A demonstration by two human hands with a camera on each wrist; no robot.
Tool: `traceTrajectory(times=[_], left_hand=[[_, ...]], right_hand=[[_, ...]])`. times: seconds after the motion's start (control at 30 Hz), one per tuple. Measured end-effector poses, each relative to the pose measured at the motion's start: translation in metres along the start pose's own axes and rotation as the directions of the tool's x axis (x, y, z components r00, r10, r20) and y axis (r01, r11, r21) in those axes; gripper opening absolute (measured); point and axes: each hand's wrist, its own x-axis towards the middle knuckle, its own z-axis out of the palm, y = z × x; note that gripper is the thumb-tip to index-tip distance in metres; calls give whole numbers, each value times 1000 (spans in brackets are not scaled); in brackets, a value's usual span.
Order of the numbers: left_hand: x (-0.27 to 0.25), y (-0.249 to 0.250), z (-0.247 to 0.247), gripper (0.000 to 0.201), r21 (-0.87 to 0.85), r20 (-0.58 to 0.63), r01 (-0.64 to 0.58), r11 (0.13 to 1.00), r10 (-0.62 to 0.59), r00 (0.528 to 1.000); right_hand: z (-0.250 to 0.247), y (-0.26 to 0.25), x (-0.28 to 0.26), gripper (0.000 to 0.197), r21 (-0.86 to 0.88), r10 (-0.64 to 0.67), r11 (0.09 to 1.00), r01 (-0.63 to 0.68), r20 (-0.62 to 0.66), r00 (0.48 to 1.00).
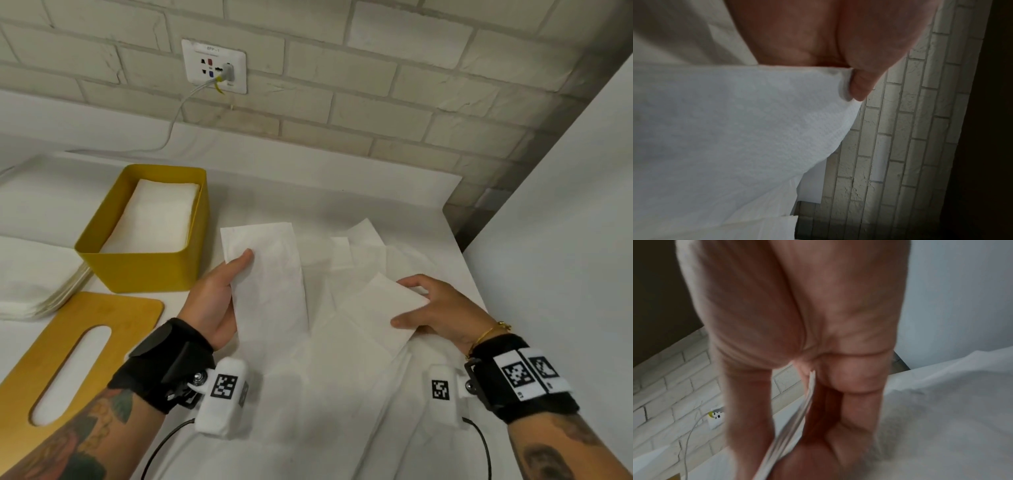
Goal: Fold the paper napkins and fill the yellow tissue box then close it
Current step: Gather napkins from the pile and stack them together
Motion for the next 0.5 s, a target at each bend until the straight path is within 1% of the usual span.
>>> traceTrajectory(times=[0.07,0.13,0.2,0.27,0.37,0.43,0.47,0.5], left_hand=[[1,-1,1,30,-4,-1,2,1000,-2,1000],[2,-2,2,32,-12,-1,9,1000,-9,1000],[3,-4,3,33,-14,8,21,1000,-20,1000],[4,-7,5,34,-11,12,27,1000,-26,1000],[5,-10,6,34,-2,9,33,999,-33,999],[6,-12,6,35,-4,8,38,999,-38,999],[6,-13,5,35,-5,9,38,999,-38,999],[7,-13,4,36,-5,10,40,999,-40,999]], right_hand=[[1,9,-2,58,90,-60,993,75,-157,986],[5,15,-4,46,207,-98,965,159,-279,955],[15,14,-11,38,412,-93,885,216,-297,950],[24,11,-15,41,528,-89,811,254,-318,944],[32,5,-15,58,563,-104,763,320,-381,919],[36,4,-13,67,598,-80,736,319,-390,917],[37,3,-13,68,624,-59,718,309,-388,920],[39,2,-13,64,644,-46,705,296,-375,926]])
